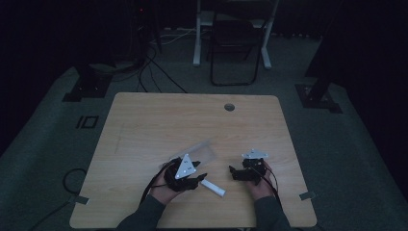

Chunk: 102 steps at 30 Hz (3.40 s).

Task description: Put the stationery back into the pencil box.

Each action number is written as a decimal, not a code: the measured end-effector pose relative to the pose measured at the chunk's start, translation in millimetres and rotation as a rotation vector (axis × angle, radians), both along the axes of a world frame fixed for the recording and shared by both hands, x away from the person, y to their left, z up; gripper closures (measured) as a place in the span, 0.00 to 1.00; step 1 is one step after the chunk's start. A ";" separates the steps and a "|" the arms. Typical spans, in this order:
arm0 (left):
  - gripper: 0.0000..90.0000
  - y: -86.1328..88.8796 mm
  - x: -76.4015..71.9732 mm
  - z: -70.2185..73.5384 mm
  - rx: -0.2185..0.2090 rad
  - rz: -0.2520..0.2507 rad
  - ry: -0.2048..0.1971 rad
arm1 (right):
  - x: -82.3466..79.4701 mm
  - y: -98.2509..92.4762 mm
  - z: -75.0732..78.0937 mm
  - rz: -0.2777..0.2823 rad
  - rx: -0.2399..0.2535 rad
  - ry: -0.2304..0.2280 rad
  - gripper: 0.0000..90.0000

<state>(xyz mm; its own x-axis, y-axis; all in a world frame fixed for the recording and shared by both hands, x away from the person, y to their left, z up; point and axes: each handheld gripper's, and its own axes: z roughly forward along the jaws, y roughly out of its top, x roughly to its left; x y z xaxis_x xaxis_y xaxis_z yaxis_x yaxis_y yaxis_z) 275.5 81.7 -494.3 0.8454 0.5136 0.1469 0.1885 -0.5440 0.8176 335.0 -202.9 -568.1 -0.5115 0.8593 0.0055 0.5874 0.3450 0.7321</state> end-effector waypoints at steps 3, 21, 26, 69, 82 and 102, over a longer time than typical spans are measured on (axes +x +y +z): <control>0.56 -2.8 -0.4 -2.0 0.009 -0.011 0.004 | 0.0 0.0 0.0 0.000 0.000 -0.001 0.14; 0.56 -10.4 0.1 -12.2 0.022 -0.043 0.030 | 0.0 0.0 0.0 -0.001 0.000 0.000 0.14; 0.56 -12.1 0.7 -16.0 0.035 -0.048 0.039 | 0.0 0.0 0.0 -0.001 0.000 0.000 0.14; 0.51 -36.9 10.1 -48.6 0.109 -0.155 0.139 | 0.0 0.0 0.0 0.000 0.000 0.000 0.14; 0.60 -43.5 9.2 -59.1 0.183 -0.158 0.168 | -0.1 0.0 0.0 -0.001 0.001 0.001 0.14; 0.78 -40.1 11.7 -58.4 0.162 -0.129 0.218 | -0.2 0.1 0.0 0.005 0.000 0.000 0.14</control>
<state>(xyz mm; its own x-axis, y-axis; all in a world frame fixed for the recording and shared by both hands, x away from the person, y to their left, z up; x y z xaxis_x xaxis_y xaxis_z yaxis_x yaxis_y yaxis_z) 287.1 41.7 -552.7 0.9229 0.3841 0.0261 0.2704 -0.6949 0.6663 334.8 -202.8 -568.1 -0.5161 0.8565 0.0053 0.5855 0.3483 0.7320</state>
